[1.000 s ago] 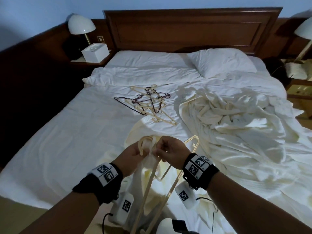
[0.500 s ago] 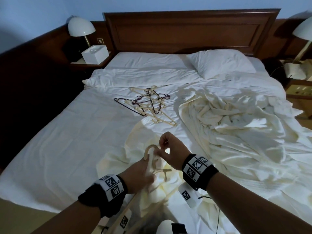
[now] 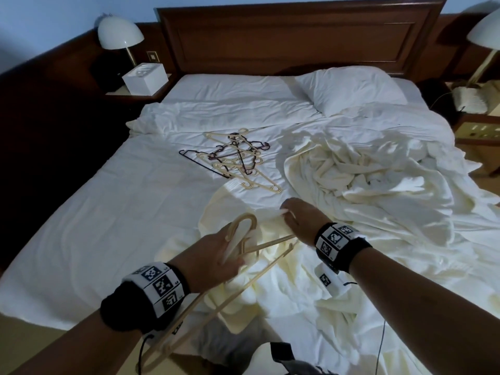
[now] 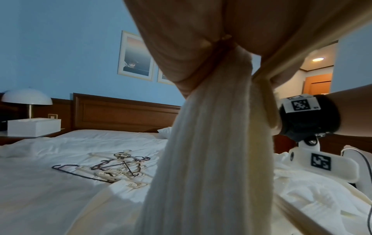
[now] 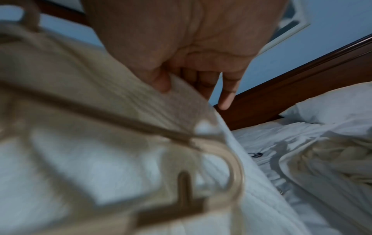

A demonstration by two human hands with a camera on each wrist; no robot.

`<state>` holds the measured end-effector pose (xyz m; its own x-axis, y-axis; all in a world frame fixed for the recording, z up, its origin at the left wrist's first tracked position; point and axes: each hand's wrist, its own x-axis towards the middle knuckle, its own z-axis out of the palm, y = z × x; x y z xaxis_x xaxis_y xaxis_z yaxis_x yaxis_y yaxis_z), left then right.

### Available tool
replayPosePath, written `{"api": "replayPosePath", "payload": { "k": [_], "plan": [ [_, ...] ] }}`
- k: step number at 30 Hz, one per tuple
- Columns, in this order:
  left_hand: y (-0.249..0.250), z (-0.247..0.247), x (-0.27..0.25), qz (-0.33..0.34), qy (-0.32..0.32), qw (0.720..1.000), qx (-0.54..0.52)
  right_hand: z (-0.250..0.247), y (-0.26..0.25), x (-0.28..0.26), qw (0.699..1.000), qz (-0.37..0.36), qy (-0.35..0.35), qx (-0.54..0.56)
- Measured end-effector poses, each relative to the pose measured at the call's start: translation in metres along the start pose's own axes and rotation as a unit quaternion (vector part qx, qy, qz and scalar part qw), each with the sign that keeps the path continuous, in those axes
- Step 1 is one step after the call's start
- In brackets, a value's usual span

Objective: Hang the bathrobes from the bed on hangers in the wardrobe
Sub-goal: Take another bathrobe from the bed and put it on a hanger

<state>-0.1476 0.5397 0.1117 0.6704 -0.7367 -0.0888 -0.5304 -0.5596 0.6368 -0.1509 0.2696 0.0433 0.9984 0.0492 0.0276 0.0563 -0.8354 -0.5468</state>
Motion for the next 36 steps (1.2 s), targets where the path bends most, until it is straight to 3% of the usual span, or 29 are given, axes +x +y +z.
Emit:
{"api": "replayPosePath", "payload": {
  "k": [3, 7, 9, 11, 15, 17, 25, 29, 32, 34, 36],
  "plan": [
    [-0.008, 0.001, -0.001, -0.038, -0.013, 0.999, 0.008, -0.024, 0.002, 0.01, 0.995, 0.053, 0.079, 0.014],
    [-0.024, 0.014, -0.006, -0.079, -0.081, 0.989, 0.097, -0.044, 0.004, 0.015, 0.996, 0.04, 0.084, -0.003],
    [-0.032, 0.02, -0.006, -0.107, -0.075, 0.987, 0.097, -0.047, 0.002, 0.014, 0.997, 0.034, 0.074, -0.017],
    [-0.037, 0.025, -0.005, -0.123, -0.037, 0.989, 0.071, -0.044, -0.001, 0.008, 0.998, 0.031, 0.031, -0.048],
    [-0.033, 0.031, 0.0, -0.121, 0.123, 0.984, -0.044, -0.02, -0.003, -0.002, 0.99, 0.005, -0.113, -0.082],
    [-0.026, 0.032, 0.002, -0.13, 0.146, 0.977, -0.088, -0.008, -0.002, -0.003, 0.985, 0.007, -0.144, -0.094],
    [-0.018, 0.044, 0.003, -0.084, 0.127, 0.973, -0.176, -0.009, -0.013, -0.003, 0.973, -0.034, -0.176, -0.146],
    [-0.028, 0.048, 0.0, 0.008, 0.081, 0.985, -0.154, -0.02, -0.017, -0.002, 0.952, -0.04, -0.248, -0.174],
    [-0.038, 0.044, -0.002, -0.047, 0.049, 0.993, -0.092, -0.042, -0.011, 0.0, 0.938, -0.054, -0.243, -0.24],
    [-0.043, 0.046, -0.002, -0.107, 0.002, 0.994, -0.039, -0.058, -0.009, 0.0, 0.935, -0.062, -0.216, -0.274],
    [-0.043, 0.053, -0.002, -0.125, -0.028, 0.992, -0.019, -0.067, -0.01, -0.001, 0.931, -0.082, -0.183, -0.304]
  ]
}}
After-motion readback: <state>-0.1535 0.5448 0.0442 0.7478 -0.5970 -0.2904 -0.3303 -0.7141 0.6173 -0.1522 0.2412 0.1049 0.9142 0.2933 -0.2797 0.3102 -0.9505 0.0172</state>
